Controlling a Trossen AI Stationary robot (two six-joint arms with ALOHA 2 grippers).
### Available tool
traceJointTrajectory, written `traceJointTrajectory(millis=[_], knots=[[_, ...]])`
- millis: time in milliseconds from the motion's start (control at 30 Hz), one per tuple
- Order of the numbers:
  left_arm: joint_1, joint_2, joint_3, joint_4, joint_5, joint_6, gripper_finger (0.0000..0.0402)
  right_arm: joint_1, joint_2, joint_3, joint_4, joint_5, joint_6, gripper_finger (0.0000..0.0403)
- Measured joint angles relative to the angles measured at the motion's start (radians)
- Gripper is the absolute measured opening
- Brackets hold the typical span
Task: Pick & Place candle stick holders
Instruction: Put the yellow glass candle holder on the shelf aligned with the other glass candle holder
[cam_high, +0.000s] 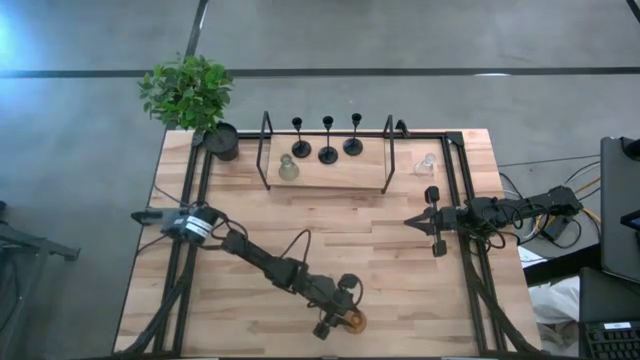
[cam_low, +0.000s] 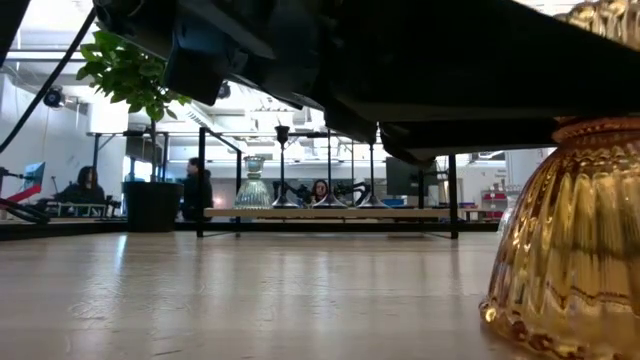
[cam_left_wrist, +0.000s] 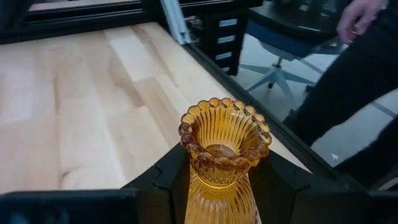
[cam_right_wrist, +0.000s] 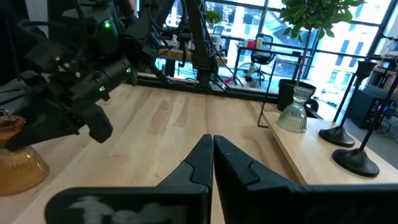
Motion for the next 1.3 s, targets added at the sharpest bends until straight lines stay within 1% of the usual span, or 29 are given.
traceJointTrajectory(millis=[67, 200, 300, 367, 633, 833, 900, 1067, 1300], knots=[[0.001, -0.004, 0.0, -0.008, -0.022, -0.014, 0.0138, 0.0, 0.0, 0.0, 0.0, 0.0, 0.0, 0.0008], [0.001, -0.028, 0.0, -0.058, -0.098, -0.025, 0.0138, 0.0, 0.0, 0.0, 0.0, 0.0, 0.0, 0.0008], [0.001, -0.059, 0.0, -0.118, -0.191, -0.028, 0.0138, 0.0, 0.0, 0.0, 0.0, 0.0, 0.0, 0.0008], [0.001, -0.076, 0.0, -0.154, -0.274, -0.044, 0.0138, 0.0, 0.0, 0.0, 0.0, 0.0, 0.0, 0.0008], [0.001, -0.125, -0.002, -0.186, -0.755, -0.234, 0.0138, 0.0, -0.001, 0.0, 0.0, 0.0, 0.0, 0.0008], [0.002, -0.142, -0.002, -0.287, -1.145, -0.458, 0.0138, 0.0, 0.0, 0.0, 0.0, 0.0, 0.0, 0.0008], [0.014, -0.154, 0.001, -0.321, -1.238, -0.504, 0.0138, 0.0, 0.0, 0.0, 0.0, 0.0, 0.0, 0.0008], [0.096, -0.187, 0.014, -0.405, -1.266, -0.575, 0.0138, 0.0, 0.0, 0.0, 0.0, 0.0, 0.0, 0.0008], [0.223, -0.192, 0.053, -0.449, -1.303, -0.579, 0.0138, 0.0, 0.0, 0.0, 0.0, 0.0, 0.0, 0.0008]])
